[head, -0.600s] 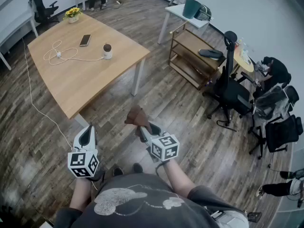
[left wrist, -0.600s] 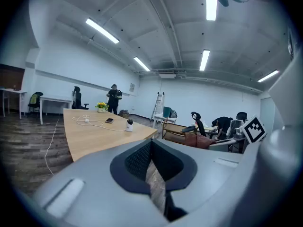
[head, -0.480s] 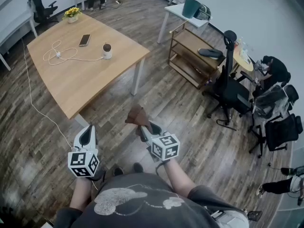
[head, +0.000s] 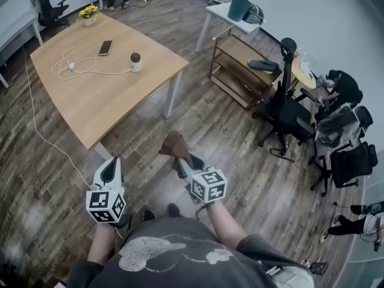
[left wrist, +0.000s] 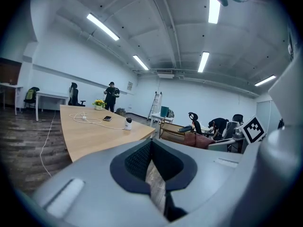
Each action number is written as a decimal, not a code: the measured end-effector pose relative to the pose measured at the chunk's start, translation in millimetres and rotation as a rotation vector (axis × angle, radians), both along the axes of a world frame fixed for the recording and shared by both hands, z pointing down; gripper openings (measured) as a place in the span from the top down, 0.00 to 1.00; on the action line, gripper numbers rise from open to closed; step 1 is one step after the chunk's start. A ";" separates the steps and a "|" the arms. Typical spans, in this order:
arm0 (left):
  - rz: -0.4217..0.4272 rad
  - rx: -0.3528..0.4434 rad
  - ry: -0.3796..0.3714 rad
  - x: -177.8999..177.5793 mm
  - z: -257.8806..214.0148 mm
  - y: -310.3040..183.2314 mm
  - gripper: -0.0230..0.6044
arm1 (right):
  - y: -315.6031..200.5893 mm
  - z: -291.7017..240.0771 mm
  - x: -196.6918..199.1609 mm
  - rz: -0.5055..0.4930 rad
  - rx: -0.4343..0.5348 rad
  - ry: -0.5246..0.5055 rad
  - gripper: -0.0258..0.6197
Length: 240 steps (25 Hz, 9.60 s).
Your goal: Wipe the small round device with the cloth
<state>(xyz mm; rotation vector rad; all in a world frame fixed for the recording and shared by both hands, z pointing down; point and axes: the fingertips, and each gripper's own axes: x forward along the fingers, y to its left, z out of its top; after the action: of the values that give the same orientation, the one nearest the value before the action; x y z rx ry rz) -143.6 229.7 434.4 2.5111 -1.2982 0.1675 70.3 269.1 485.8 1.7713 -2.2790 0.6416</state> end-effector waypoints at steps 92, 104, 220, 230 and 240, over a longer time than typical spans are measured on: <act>-0.066 -0.094 -0.025 29.8 30.6 -441.0 0.93 | -527.7 48.9 -6.9 -0.170 -0.197 0.077 0.83; -0.090 -0.075 -0.028 51.3 25.6 -448.8 0.93 | -516.4 23.9 25.5 -0.186 -0.119 0.048 0.83; -0.341 -0.160 -0.175 71.4 69.9 -477.9 0.93 | -581.8 127.8 5.4 -0.633 -0.361 0.128 0.83; -0.480 -0.159 -0.161 73.8 70.1 -486.7 0.93 | -629.8 81.7 -3.4 -0.895 -0.148 0.209 0.83; -0.592 -0.170 -0.158 62.1 68.4 -476.7 0.93 | -619.1 54.2 -58.5 -1.282 -0.036 0.195 0.83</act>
<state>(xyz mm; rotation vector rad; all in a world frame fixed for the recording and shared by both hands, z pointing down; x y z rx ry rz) -81.5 -246.9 502.8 1.9068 -1.9337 0.3251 11.8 -350.0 540.0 0.0947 -2.5598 0.2035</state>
